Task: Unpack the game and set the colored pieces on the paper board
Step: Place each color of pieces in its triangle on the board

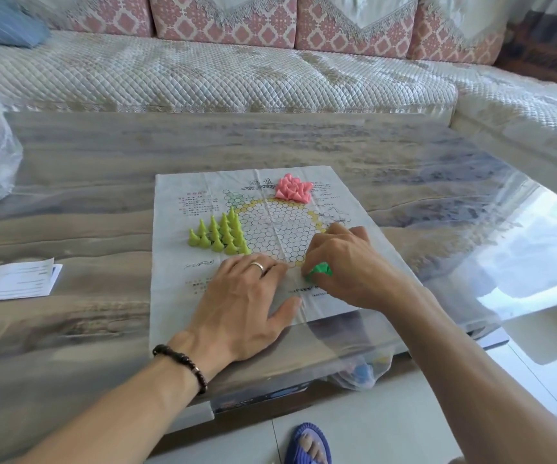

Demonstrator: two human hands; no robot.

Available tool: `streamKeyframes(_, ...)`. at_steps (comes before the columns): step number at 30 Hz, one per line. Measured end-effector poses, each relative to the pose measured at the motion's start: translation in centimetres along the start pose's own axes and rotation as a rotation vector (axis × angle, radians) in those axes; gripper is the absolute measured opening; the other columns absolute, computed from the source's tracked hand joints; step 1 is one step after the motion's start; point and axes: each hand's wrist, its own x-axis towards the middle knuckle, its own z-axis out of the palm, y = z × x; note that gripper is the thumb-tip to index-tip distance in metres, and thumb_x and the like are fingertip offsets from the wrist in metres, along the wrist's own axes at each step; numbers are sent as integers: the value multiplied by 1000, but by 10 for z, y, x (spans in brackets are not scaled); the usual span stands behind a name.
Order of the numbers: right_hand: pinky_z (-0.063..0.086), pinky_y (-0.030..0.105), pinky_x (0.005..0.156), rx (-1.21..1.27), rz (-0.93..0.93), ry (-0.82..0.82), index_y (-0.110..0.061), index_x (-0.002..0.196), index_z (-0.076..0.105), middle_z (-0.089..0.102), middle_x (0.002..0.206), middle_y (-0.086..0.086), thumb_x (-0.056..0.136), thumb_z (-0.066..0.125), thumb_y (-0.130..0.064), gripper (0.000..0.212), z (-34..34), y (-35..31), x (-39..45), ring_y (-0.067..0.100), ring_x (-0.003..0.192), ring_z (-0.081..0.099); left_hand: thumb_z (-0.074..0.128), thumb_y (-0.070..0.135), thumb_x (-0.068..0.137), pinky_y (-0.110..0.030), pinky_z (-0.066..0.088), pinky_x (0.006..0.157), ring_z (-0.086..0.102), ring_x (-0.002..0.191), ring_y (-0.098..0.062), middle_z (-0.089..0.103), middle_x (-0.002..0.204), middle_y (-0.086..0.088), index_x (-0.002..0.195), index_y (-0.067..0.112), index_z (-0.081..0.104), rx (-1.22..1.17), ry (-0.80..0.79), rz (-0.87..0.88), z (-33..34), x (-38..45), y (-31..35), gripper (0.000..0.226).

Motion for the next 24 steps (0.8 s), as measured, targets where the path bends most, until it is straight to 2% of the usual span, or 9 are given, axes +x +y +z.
streamKeyframes(3,29,35,91,50,34,74,-34,90,70,54,95,-18,86,64,-27,10,1,3,5,7,93,37,41,55,89,-40,39,100,56,109,-20,65,112,0,117,17,62,25,20,-41,-1,-1,2,52)
streamKeyframes(6,35,34,85,220,108,192,-32,85,69,55,86,-14,82,67,-25,8,-2,4,10,10,90,46,40,57,88,-40,38,101,56,110,-21,65,112,-1,113,17,64,23,31,-80,-1,-2,1,53)
streamKeyframes(8,38,27,79,342,136,211,-30,81,68,57,76,-14,81,69,-24,6,-4,2,13,8,80,51,41,59,88,-39,37,101,56,110,-20,65,113,0,113,17,65,21,31,-95,0,-4,0,54)
streamKeyframes(10,36,13,70,417,147,189,-27,80,67,59,70,-16,81,70,-23,6,-4,-2,15,1,74,54,40,59,87,-38,38,100,55,111,-19,64,114,0,113,18,65,20,27,-100,1,-3,0,54)
streamKeyframes(12,37,8,66,454,142,168,-26,77,66,60,68,-17,80,72,-21,8,-3,-4,18,-3,71,56,41,59,87,-37,40,98,54,111,-20,64,114,0,112,18,65,17,34,-102,2,-3,0,54)
streamKeyframes(13,39,10,68,454,137,161,-26,76,65,60,68,-17,79,72,-21,9,-2,-3,20,-3,70,56,41,58,87,-37,40,97,54,111,-20,64,113,0,112,17,66,17,37,-103,3,-3,0,53)
streamKeyframes(17,45,32,85,395,142,132,-28,74,65,61,69,-17,77,71,-21,9,0,0,23,-1,74,56,43,56,87,-36,42,95,54,109,-20,64,113,-1,112,16,66,13,47,-106,3,-5,0,52)
streamKeyframes(24,43,41,89,354,125,92,-30,80,70,63,76,-21,79,72,-25,6,5,0,24,7,86,48,42,56,86,-35,43,91,54,107,-19,64,110,0,109,15,67,8,49,-107,4,-5,0,53)
